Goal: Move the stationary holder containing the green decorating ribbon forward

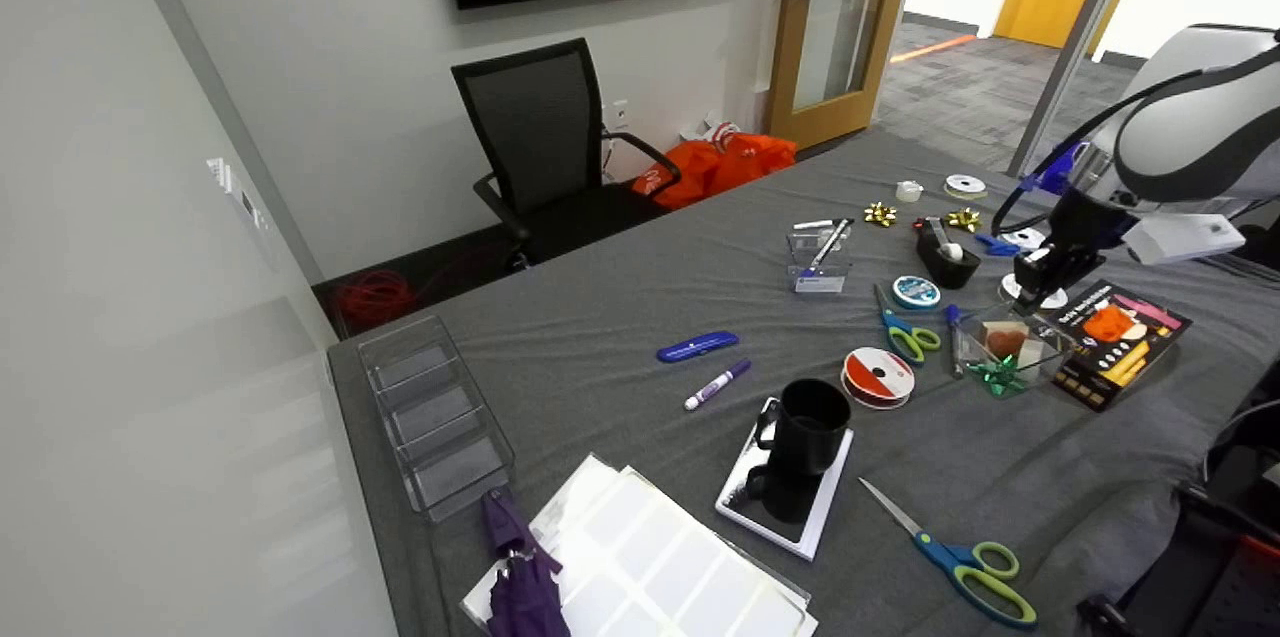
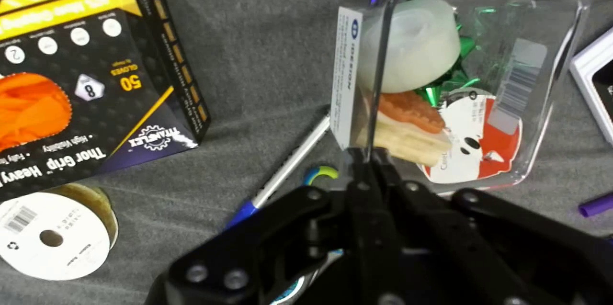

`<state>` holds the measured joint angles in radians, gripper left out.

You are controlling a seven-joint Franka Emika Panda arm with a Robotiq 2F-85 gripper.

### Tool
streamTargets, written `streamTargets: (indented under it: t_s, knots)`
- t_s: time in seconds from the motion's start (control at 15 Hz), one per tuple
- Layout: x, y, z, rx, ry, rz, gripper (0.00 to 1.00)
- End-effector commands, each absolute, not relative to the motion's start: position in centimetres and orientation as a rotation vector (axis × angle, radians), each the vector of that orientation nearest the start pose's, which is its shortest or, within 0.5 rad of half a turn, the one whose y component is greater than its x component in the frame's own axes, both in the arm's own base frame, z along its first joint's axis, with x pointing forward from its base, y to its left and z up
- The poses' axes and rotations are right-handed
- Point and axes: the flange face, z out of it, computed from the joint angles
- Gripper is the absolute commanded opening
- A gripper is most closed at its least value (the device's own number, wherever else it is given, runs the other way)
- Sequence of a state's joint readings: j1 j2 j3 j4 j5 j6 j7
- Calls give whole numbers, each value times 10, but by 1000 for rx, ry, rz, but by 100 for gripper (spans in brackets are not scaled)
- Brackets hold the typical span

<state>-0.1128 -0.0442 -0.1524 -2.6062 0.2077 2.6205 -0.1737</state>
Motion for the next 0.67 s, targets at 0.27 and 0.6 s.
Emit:
streamTargets:
  t_s: [0.27, 0.6]
  knots:
    - [408, -153, 273, -2883, 286, -163, 1]
    - [414, -165, 275, -2936, 339, -200, 1]
